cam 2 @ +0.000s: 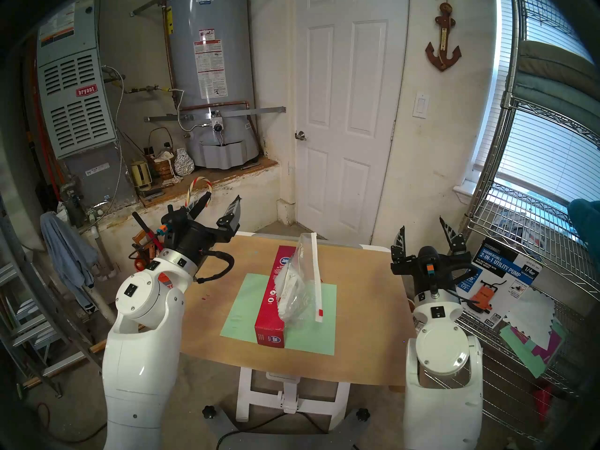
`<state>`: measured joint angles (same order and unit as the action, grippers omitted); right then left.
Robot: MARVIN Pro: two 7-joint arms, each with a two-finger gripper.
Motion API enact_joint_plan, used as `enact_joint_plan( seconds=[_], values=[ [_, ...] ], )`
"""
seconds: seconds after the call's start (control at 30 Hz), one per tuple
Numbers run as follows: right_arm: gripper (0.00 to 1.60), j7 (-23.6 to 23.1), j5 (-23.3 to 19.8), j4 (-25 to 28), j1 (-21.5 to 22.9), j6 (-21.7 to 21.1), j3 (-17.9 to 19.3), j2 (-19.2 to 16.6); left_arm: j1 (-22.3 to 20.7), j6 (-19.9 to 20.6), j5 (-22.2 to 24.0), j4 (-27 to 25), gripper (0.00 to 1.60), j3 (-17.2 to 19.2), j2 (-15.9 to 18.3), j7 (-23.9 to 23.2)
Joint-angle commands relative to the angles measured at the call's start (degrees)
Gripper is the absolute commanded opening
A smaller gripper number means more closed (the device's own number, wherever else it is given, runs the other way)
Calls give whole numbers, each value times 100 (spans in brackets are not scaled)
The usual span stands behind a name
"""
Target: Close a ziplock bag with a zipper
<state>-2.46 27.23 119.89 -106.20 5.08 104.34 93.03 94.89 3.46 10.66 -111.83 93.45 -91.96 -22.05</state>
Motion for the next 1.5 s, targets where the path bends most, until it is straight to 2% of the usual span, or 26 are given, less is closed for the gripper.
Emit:
enact_joint_plan(
  seconds=[0.0, 0.23, 0.4, 0.47, 0.53, 0.6, 0.63, 0.73, 0.87, 1.0, 1.07, 1.13, 1.3, 1.33, 1.37, 1.47],
  values=[
    [160, 10, 2, 99, 39, 21, -5, -10, 671, 38, -46, -484, 160, -166, -48, 90],
    [160, 13, -2, 90, 42, 24, -5, -13, 1193, 177, -21, -525, 160, -12, -89, 201],
    [160, 15, -5, 84, 44, 25, -5, -15, 1630, 182, 174, -889, 160, -99, -123, -6],
    [160, 16, -6, 83, 45, 25, -5, -15, 1619, 221, 183, -888, 160, -108, -104, -83],
    [160, 17, -8, 81, 45, 26, -5, -17, 1906, 199, 337, -1074, 160, -21, -82, -245],
    [160, 17, -9, 80, 45, 26, -5, -17, 1956, 229, 369, -1070, 160, 35, -21, -331],
    [160, 18, -9, 80, 45, 26, -6, -18, 2086, 278, 413, -1071, 160, 226, 15, -384],
    [160, 19, -11, 80, 46, 27, -6, -19, 2342, 321, 494, -1108, 160, 452, 56, -529],
    [160, 20, -12, 83, 44, 27, -7, -21, 2635, 364, 643, -1230, 160, 616, 5, -843],
    [160, 22, -14, 85, 43, 27, -8, -22, 2872, 440, 716, -1337, 160, 490, 34, -1261],
    [160, 23, -14, 87, 42, 26, -8, -23, 3153, 435, 792, -1470, 160, 510, 25, -1548],
    [160, 24, -14, 90, 41, 26, -9, -24, 3211, 470, 813, -1502, 160, 529, 70, -1724],
    [160, 25, -13, 96, 38, 24, -10, -25, 3513, 509, 755, -1610, 160, 630, 123, -2124],
    [160, 25, -13, 100, 36, 23, -11, -26, 3732, 494, 663, -1683, 160, 682, 163, -2263],
    [160, 25, -12, 101, 36, 22, -11, -26, 3638, 545, 630, -1621, 160, 696, 149, -2367],
    [160, 26, -12, 105, 33, 20, -12, -26, 3932, 508, 559, -1825, 160, 659, 140, -2583]
  ],
)
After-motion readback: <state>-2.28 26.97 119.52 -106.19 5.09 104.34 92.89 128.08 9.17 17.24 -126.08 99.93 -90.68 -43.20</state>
